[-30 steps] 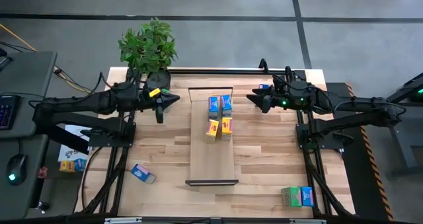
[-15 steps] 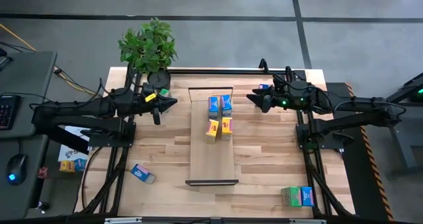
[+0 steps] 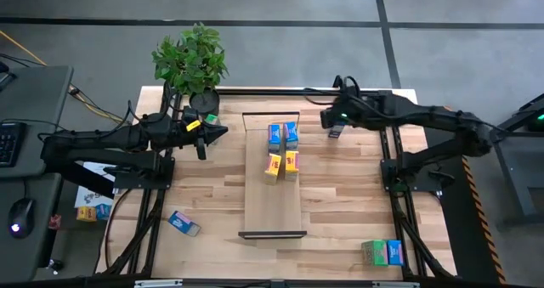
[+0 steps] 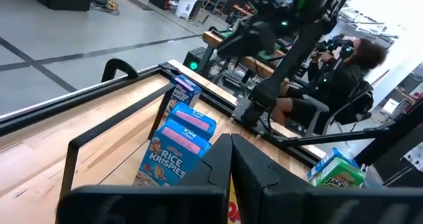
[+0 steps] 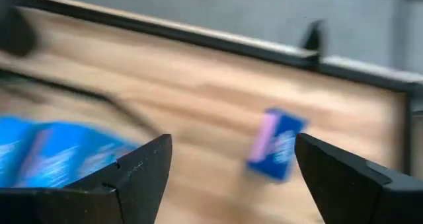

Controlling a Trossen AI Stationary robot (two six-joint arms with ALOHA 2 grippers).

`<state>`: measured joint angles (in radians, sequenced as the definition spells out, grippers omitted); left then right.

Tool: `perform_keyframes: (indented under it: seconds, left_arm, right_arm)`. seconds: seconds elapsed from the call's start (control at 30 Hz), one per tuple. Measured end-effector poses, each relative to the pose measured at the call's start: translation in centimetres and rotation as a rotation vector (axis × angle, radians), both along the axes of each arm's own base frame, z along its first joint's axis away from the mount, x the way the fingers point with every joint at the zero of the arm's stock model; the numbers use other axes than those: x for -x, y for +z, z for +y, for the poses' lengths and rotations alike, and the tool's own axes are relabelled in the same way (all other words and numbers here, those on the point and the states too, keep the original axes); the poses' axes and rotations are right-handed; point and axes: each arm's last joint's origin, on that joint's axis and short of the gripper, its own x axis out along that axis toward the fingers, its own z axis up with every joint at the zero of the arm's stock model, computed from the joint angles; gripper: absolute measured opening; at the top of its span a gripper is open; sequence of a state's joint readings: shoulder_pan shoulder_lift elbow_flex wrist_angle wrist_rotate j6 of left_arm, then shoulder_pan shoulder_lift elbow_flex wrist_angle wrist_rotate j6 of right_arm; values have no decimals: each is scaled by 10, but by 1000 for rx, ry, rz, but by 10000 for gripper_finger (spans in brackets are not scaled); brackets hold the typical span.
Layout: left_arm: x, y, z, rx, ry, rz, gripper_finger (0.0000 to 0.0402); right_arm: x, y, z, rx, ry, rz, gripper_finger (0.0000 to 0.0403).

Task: Stack cereal on shelf
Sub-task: Put the light blue cereal box on the shelf aligned with the other light blue cereal boxes

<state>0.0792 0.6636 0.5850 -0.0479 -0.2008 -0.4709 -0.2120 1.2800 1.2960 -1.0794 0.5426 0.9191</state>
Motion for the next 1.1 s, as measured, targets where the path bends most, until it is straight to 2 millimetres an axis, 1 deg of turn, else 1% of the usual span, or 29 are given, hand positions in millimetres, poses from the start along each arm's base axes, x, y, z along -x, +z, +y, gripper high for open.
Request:
perform_keyframes:
  seconds: [0.07,0.17,0.3,0.37,0.4,0.47,0.57,0.67,0.83,0.93,1.03,1.1]
  left_arm:
    - [0,0,0,0,0,1,0]
    - [0,-1,0,0,0,5,0]
    - [0,-1,0,0,0,7,0]
    - [0,-1,0,0,0,8,0]
    - [0,-1,0,0,0,8,0]
    - [0,-1,0,0,0,8,0]
    - [0,-1,0,-1,0,9,0]
    - [0,-1,0,-1,0,9,0]
    - [0,-1,0,3,1,7,0]
    - [0,-1,0,19,2,2,0]
    - [0,-1,0,22,3,2,0]
    - [0,-1,0,22,3,1,0]
  right_arm:
    - [-6,-2,-6,33,-39,107,312]
    - [-12,-11,-13,42,-75,228,312]
    - [-14,-29,-19,-52,-85,307,312]
    - [-10,-33,-17,-118,-54,349,312]
    - [-6,-31,-13,-139,-30,353,312]
    - [2,-22,0,-165,36,331,312]
    - [16,-5,24,-207,144,231,312]
    - [34,10,48,-252,207,112,312]
    - [58,25,84,-349,312,-19,312]
    - [67,27,107,-530,417,-21,312]
    - [75,26,133,-757,506,41,312]
    - [82,25,151,-859,535,97,312]
